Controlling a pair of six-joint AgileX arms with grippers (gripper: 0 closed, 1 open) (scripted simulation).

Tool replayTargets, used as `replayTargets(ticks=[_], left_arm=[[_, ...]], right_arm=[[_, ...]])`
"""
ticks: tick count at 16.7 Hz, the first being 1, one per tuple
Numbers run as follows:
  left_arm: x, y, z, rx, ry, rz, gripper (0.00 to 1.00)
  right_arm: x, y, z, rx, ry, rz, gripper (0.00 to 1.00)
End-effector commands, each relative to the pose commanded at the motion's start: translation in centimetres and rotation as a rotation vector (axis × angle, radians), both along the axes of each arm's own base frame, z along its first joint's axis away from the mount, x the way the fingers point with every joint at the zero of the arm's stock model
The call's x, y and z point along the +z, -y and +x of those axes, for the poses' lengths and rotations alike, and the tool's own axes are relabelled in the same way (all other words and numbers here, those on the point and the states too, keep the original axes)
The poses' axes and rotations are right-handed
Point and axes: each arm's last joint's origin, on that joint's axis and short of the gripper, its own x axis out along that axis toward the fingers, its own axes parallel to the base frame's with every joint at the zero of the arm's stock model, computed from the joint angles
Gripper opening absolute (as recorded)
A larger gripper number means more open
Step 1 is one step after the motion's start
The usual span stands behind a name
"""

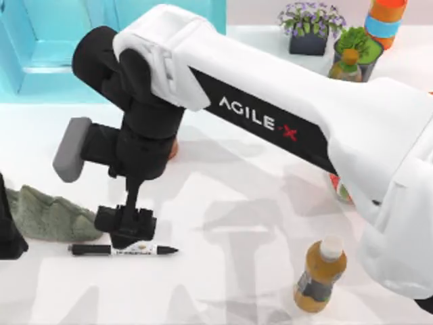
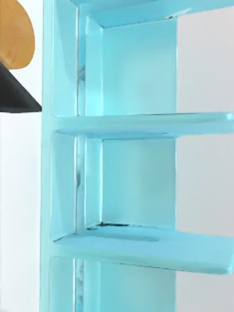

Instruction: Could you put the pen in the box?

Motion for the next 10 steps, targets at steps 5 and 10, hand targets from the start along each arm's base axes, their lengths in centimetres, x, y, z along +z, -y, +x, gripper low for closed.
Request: replayTargets(ticks=[5,10], left_arm=[[0.0,0.0,0.0,0.000,0.000,0.000,1.00],[0.0,0.0,0.0,0.000,0.000,0.000,1.00]], right_arm=[[-2.6,-0.6,0.3,0.000,0.000,0.000,1.00],[-9.1,-2.0,0.6,-0.001,0.000,-0.002,1.00]])
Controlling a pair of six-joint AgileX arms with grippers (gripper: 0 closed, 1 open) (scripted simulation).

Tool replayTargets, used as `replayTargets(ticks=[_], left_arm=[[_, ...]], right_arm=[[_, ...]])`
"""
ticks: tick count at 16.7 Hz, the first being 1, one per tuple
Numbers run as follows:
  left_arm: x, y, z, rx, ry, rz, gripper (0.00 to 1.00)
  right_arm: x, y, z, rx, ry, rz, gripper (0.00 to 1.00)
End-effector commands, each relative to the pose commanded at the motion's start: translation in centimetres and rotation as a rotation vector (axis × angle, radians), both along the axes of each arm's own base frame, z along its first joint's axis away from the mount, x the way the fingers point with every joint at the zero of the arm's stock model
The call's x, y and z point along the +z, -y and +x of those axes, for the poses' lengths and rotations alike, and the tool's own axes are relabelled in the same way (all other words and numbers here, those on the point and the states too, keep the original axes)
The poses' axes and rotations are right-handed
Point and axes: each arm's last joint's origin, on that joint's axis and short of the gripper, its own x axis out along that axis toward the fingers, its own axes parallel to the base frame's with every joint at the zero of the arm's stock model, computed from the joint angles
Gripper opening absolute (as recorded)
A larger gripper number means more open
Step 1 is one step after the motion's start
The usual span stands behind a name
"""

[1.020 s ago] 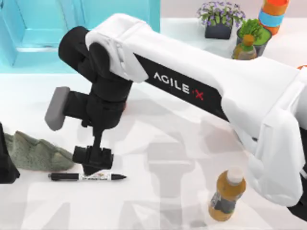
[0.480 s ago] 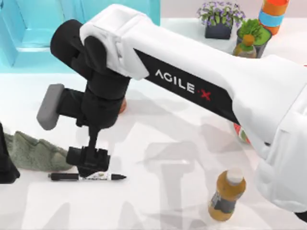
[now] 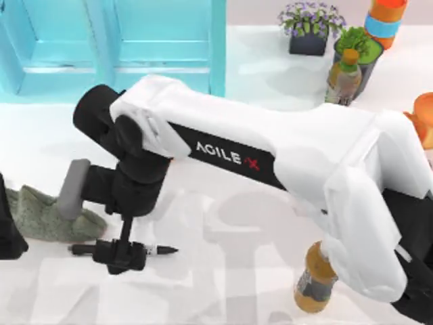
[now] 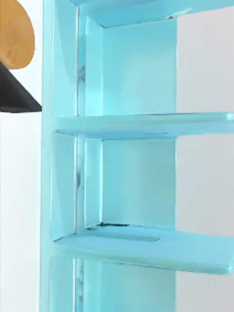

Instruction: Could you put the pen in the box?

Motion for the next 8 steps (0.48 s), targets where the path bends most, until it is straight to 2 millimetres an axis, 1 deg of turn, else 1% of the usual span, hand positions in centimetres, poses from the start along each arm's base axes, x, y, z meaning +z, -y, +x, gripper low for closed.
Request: replayTargets(ticks=[2,3,4,8], left_arm=[[0.0,0.0,0.0,0.000,0.000,0.000,1.00],[0.0,0.0,0.0,0.000,0.000,0.000,1.00],[0.0,0.0,0.0,0.000,0.000,0.000,1.00],[0.0,0.0,0.0,0.000,0.000,0.000,1.00]], right_arm=[[-2.2,-0.6,-0.4,0.000,0.000,0.000,1.00],[-2.9,-0.8,-0.6,0.000,0.000,0.000,1.00],[-3.2,-1.0,-0.7,0.001,0.000,0.001,1.00],[-3.3,-1.0,-0.7,0.001,0.000,0.001,1.00]])
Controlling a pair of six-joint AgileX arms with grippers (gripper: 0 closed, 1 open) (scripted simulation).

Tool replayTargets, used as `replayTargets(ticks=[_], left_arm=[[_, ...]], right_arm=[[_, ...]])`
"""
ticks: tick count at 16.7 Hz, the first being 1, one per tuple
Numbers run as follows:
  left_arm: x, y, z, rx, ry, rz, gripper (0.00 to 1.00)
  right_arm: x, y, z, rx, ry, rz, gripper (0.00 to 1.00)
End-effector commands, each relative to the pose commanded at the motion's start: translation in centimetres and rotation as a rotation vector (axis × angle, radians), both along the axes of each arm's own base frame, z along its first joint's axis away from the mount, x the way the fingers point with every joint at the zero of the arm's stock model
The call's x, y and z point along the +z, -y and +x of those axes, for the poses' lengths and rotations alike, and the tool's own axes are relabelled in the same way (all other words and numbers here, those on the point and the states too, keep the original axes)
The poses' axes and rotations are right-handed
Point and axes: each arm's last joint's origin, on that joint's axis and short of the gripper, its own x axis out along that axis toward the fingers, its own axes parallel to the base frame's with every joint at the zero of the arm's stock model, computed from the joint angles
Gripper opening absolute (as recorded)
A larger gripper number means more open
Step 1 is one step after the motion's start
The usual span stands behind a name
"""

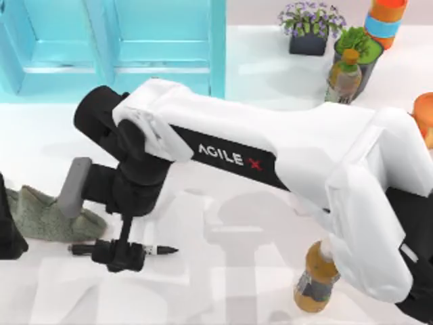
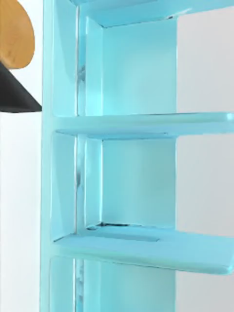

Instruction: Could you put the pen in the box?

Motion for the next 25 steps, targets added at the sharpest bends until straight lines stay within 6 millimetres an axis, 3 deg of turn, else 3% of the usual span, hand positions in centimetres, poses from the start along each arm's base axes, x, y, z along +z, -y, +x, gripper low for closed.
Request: replayTargets(ticks=[13,21,22,25], left_arm=[[0.0,0.0,0.0,0.000,0.000,0.000,1.00],[0.0,0.0,0.0,0.000,0.000,0.000,1.00],[0.0,0.0,0.0,0.000,0.000,0.000,1.00],[0.0,0.0,0.0,0.000,0.000,0.000,1.00]], right_arm=[[0.0,0.0,0.0,0.000,0.000,0.000,0.02],[0.0,0.0,0.0,0.000,0.000,0.000,0.00],[3.0,0.6,1.1,-0.014,0.063,0.033,0.00],[3.2,0.8,1.6,-0.024,0.059,0.022,0.00]])
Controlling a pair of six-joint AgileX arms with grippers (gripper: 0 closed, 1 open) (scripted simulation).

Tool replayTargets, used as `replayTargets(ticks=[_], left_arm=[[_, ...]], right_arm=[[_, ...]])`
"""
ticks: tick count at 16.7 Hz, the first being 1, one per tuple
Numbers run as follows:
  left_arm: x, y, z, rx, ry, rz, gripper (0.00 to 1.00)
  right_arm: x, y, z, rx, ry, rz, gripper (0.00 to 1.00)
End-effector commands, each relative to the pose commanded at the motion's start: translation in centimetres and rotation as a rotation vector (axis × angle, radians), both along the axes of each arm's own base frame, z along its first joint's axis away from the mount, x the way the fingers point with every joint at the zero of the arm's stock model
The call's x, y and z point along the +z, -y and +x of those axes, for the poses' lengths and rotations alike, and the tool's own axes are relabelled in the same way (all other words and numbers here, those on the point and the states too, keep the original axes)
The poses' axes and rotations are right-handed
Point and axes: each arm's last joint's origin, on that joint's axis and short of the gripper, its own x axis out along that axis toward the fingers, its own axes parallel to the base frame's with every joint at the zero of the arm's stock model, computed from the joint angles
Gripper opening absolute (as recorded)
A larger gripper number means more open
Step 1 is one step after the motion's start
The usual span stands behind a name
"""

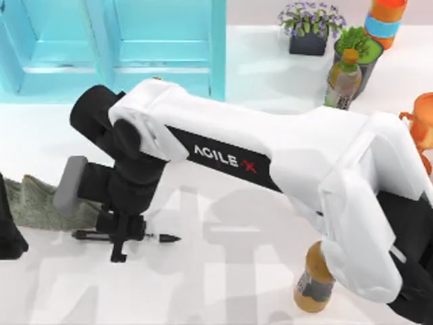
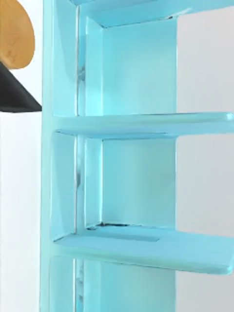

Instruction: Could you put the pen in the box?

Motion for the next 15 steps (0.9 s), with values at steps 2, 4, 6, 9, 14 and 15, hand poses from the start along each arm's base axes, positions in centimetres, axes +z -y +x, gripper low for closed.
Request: replayTargets(ticks=[2,4,6,9,14,15], left_arm=[[0.0,0.0,0.0,0.000,0.000,0.000,1.00],[0.0,0.0,0.0,0.000,0.000,0.000,1.00],[0.0,0.0,0.0,0.000,0.000,0.000,1.00],[0.0,0.0,0.0,0.000,0.000,0.000,1.00],[0.0,0.0,0.0,0.000,0.000,0.000,1.00],[0.0,0.0,0.0,0.000,0.000,0.000,1.00]], right_arm=[[0.7,0.1,0.6,-0.011,-0.004,-0.011,0.00],[2.0,0.1,0.9,-0.017,-0.006,-0.015,0.00],[3.7,0.1,1.0,-0.017,-0.004,-0.013,0.00],[6.4,0.0,0.5,-0.009,0.000,-0.004,0.00],[9.5,0.1,-0.6,0.008,0.007,0.012,0.00],[9.6,0.1,-0.7,0.009,0.007,0.013,0.00]])
